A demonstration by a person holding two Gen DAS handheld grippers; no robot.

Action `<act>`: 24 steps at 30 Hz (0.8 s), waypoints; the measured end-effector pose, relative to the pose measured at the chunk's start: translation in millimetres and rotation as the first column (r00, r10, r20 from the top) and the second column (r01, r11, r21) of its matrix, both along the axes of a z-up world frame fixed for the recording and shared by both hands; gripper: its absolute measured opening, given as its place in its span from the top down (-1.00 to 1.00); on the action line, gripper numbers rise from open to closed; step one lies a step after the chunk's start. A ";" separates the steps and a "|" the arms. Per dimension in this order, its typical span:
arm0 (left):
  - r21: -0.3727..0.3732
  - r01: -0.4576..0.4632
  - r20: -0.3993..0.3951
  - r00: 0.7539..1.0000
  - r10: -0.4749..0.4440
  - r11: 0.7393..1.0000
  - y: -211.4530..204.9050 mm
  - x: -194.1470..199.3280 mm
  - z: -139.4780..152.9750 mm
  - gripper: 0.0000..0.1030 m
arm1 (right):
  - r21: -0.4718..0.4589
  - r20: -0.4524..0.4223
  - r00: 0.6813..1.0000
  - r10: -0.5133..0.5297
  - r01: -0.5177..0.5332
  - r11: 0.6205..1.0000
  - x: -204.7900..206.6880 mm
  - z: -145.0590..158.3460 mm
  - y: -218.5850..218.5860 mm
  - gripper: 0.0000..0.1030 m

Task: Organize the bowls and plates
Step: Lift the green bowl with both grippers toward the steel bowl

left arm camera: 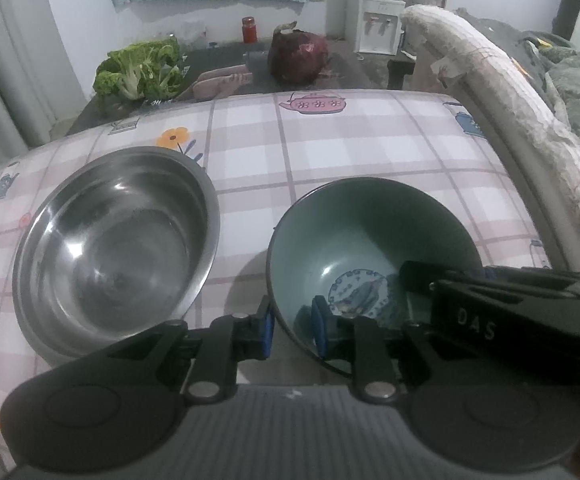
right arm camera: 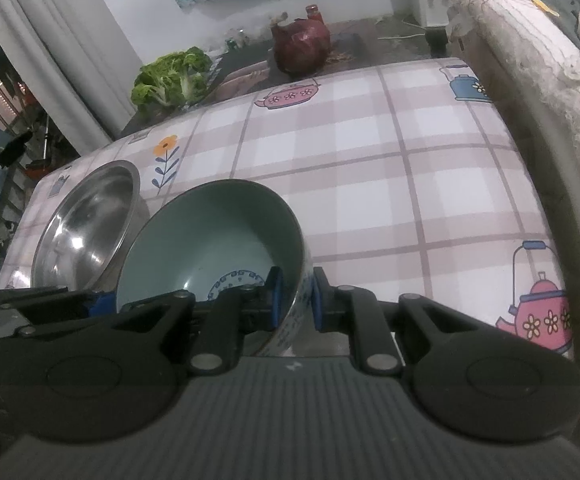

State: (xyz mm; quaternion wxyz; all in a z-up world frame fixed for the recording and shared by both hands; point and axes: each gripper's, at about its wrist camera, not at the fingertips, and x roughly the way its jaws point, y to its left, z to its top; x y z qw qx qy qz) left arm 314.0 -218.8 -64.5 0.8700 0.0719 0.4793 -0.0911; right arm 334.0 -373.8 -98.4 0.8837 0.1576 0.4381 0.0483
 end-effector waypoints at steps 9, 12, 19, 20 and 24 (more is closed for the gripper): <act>-0.022 0.003 0.007 1.000 -0.003 1.000 2.8 -3.3 4.7 0.59 | 0.025 -0.007 1.000 -0.008 0.009 1.000 -1.4 -0.2 -3.5 0.74; -0.026 0.003 0.010 1.000 -0.003 1.000 3.2 -4.0 6.2 0.59 | 0.037 -0.008 1.000 -0.013 0.014 0.999 -1.6 -0.5 -4.8 0.74; -0.034 0.004 0.024 1.000 -0.003 0.999 4.2 -5.7 11.9 0.59 | 0.047 -0.006 1.000 -0.018 0.018 0.999 -2.3 0.1 -5.9 0.74; -0.034 0.006 0.029 1.000 -0.005 0.999 3.9 -6.1 13.3 0.59 | 0.049 -0.004 1.000 -0.019 0.019 0.999 -2.7 0.8 -5.9 0.74; -0.040 0.005 0.031 1.000 -0.004 0.999 4.5 -6.6 16.3 0.59 | 0.053 0.004 1.000 -0.024 0.023 0.998 -3.6 4.6 -6.9 0.74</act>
